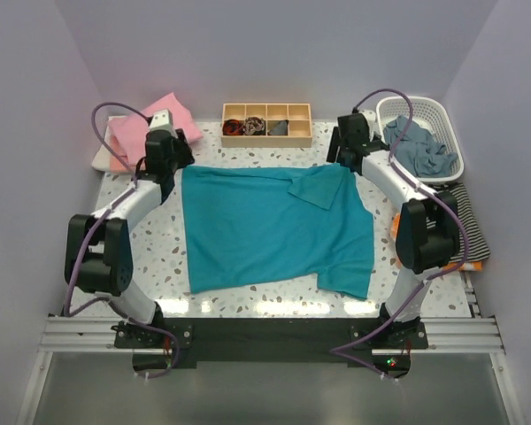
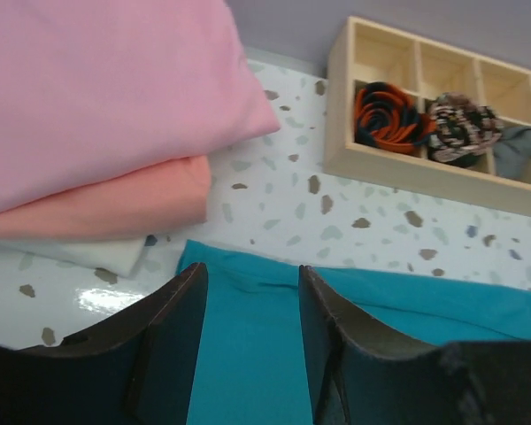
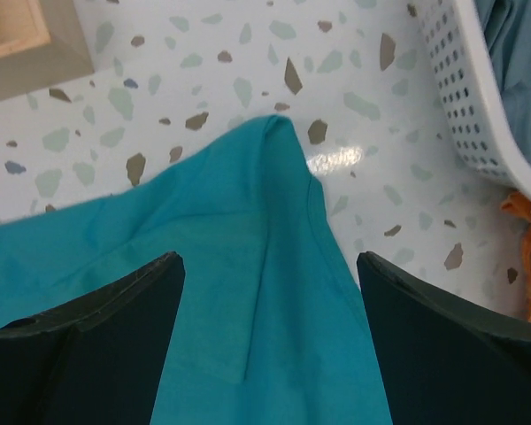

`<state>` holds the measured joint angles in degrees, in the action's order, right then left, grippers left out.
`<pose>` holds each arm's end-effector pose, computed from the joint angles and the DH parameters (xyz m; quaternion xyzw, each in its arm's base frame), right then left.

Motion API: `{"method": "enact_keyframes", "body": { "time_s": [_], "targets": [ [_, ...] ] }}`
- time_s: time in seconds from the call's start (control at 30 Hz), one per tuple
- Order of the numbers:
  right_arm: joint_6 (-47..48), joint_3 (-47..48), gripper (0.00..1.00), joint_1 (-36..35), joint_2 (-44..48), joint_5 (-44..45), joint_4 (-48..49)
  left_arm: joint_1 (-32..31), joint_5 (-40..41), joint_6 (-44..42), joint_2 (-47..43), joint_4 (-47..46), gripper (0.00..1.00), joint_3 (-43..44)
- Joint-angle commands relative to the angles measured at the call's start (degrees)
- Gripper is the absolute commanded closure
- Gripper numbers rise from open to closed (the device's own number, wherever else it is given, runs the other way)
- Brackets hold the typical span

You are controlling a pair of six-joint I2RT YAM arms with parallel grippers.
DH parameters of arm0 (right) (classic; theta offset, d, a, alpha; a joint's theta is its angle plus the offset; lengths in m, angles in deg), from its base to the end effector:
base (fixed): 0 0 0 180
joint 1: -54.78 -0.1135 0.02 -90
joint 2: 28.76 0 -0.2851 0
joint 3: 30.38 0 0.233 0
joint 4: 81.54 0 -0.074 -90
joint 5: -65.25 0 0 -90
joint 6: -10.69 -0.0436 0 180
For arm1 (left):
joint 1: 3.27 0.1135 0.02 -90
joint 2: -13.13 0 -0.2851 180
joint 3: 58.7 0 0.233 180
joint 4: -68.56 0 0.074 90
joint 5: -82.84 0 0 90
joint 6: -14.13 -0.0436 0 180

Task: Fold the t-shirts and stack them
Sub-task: Flatten the tshirt out

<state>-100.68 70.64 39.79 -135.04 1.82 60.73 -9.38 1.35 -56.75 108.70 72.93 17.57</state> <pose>0.4055 0.0884 0.2888 0.1412 0.8860 -0.0791 0.4345 0.3734 -0.0335 0.2732 -0.1349 0.8248 -0.0585 0.5459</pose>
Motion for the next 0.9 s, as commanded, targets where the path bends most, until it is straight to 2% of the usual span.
{"method": "enact_keyframes", "body": {
  "time_s": [0.0,0.07,0.1,0.13,0.33,0.6,0.7,0.87],
  "targets": [
    [-3.9,-3.6,0.21,0.0,3.0,-9.9,-6.2,-3.2,-9.8,5.1,-4.8,-5.6,0.49,-4.8],
    [-5.1,-6.1,0.24,-0.1,3.5,-12.7,-6.8,-4.6,-14.2,6.8,-3.6,-8.5,0.5,-7.6],
    [-5.6,-7.2,0.3,-0.1,4.0,-13.6,-6.6,-5.8,-15.0,7.2,-2.6,-8.8,0.51,-8.2],
    [-5.8,-8.4,0.31,0.0,4.1,-14.5,-6.1,-6.3,-16.5,7.6,-0.7,-9.2,0.52,-9.0],
    [-6.7,-13.2,0.41,0.0,2.3,-16.5,-6.3,-6.9,-18.4,10.6,6.7,-13.7,0.55,-12.8],
    [-7.8,-18.9,0.41,0.7,1.7,-10.7,-7.9,-5.1,-13.9,7.5,12.0,-8.8,0.57,-11.2],
    [-8.1,-22.5,0.4,1.4,2.5,-10.3,-6.5,-4.6,-14.6,6.7,11.7,-8.5,0.58,-11.2],
    [-9.2,-26.8,0.39,2.2,3.3,-9.6,-7.2,-4.3,-8.8,4.4,10.3,-3.6,0.59,-10.2]
  ]
}}
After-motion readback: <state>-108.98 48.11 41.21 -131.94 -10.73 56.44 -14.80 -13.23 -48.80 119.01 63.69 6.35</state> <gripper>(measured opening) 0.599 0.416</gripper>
